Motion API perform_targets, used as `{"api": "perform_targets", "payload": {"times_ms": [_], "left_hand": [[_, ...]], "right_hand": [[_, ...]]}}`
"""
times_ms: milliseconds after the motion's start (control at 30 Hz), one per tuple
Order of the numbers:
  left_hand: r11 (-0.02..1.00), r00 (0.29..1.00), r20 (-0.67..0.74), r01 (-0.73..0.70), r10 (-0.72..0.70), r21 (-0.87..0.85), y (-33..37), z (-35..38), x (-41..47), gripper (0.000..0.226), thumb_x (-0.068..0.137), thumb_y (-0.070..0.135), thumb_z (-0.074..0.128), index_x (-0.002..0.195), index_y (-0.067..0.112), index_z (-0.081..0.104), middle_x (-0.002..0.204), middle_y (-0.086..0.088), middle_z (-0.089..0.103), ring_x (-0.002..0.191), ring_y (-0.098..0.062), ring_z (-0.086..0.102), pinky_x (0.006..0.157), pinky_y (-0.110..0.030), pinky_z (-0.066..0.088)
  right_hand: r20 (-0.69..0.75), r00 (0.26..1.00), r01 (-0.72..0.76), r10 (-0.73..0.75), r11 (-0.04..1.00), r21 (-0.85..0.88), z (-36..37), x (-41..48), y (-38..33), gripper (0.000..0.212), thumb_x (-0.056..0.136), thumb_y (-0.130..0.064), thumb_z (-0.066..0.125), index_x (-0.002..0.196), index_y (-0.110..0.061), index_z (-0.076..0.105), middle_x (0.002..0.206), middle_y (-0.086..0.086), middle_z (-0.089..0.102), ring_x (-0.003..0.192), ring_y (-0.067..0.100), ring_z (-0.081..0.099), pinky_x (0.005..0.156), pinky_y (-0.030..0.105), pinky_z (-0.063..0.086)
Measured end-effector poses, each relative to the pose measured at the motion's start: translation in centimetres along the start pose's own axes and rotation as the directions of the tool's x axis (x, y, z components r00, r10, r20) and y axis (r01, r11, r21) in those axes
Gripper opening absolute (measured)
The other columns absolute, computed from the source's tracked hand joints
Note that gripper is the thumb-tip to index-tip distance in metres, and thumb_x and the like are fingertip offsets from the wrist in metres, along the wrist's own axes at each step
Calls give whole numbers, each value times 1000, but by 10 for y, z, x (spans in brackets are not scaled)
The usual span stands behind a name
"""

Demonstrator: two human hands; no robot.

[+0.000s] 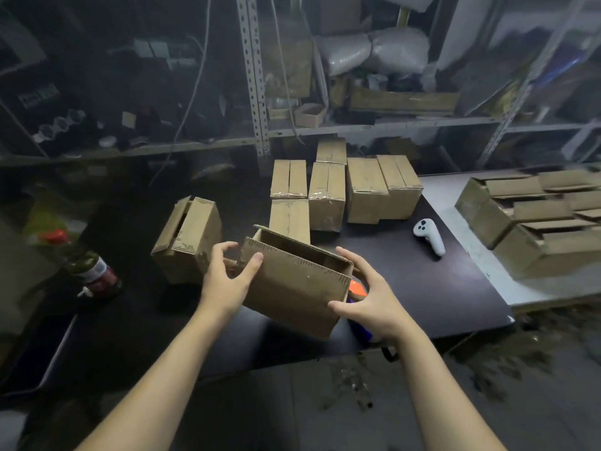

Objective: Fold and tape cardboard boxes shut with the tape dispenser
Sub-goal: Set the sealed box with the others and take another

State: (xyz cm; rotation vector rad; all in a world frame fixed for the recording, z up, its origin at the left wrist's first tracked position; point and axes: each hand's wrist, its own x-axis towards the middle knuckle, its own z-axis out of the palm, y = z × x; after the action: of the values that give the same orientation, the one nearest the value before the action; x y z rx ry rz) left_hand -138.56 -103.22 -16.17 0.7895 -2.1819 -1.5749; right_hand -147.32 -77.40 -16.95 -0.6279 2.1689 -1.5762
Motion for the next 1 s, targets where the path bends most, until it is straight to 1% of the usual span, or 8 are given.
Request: {"api": "perform_targets", "payload": {"times_ms": [100, 200, 333, 400, 533, 667, 800, 1000], "left_hand": [[999, 997, 79, 22, -25, 36, -16, 1, -3, 64, 90, 50, 70, 140, 53, 31, 124, -7, 54, 116, -25, 55, 101, -48, 50], [995, 975, 218, 21, -42, 100, -28, 5, -7, 72, 97, 42, 65, 150, 58, 19, 134, -8, 53, 125, -27, 52, 106, -44, 42], [989, 950, 298, 59, -97, 135, -47, 4, -7, 72, 100, 39, 61, 151, 61, 14, 156, -7, 39, 142, -30, 40, 118, -53, 34], [989, 951, 288, 77, -112, 129, -56, 2, -6, 68, 100, 37, 62, 148, 61, 21, 146, -8, 48, 135, -29, 46, 112, -44, 40], [979, 946, 293, 85, -138, 187, -69, 1, -4, 50, 96, 38, 67, 130, 59, 36, 104, -1, 62, 106, -22, 62, 82, -29, 49], [957, 948, 295, 29, -117, 287, -76, 4, -1, 34, 97, 45, 62, 122, 58, 43, 111, 0, 61, 101, -15, 61, 92, -42, 55], [961, 964, 252, 9, -82, 278, -81, 8, 1, 31, 97, 46, 62, 128, 46, 61, 118, 1, 62, 101, -13, 61, 92, -38, 54], [973, 981, 146, 92, -125, 213, -85, 18, -1, 29, 94, 45, 67, 123, 44, 66, 112, -3, 65, 107, -20, 62, 88, -34, 52]], "right_hand": [[-32, 998, -45, 49, 991, 124, 12, 6, 16, 90, 72, -14, 73, 144, -58, 44, 163, -7, 36, 148, 15, 40, 117, 42, 43], [-110, 990, -71, 92, 981, 178, 25, 12, 27, 80, 77, -23, 66, 144, -60, 43, 165, -11, 32, 152, 9, 28, 122, 43, 35], [-148, 983, -85, 113, 979, 185, 40, 22, 41, 60, 83, -33, 69, 135, -56, 50, 160, -4, 39, 149, 20, 35, 120, 54, 36], [-163, 980, -85, 116, 979, 186, 47, 23, 45, 46, 90, -28, 71, 127, -50, 57, 162, -2, 37, 152, 18, 30, 122, 52, 32], [-199, 970, -112, 141, 982, 154, 60, 20, 56, 26, 100, -20, 65, 120, -36, 64, 169, -3, 23, 156, 13, 19, 124, 39, 26], [-250, 960, -107, 129, 989, 102, 65, 18, 66, 15, 100, -29, 66, 111, -39, 67, 168, -8, 23, 153, 10, 23, 117, 30, 28], [-309, 943, -93, 121, 990, 104, 69, 18, 71, 13, 97, -31, 70, 107, -38, 71, 165, -5, 33, 148, -1, 27, 110, 21, 28], [-376, 915, -119, 144, 989, 91, 72, 21, 71, 14, 93, -27, 75, 106, -32, 73, 156, -3, 48, 143, -2, 35, 117, 31, 34]]}}
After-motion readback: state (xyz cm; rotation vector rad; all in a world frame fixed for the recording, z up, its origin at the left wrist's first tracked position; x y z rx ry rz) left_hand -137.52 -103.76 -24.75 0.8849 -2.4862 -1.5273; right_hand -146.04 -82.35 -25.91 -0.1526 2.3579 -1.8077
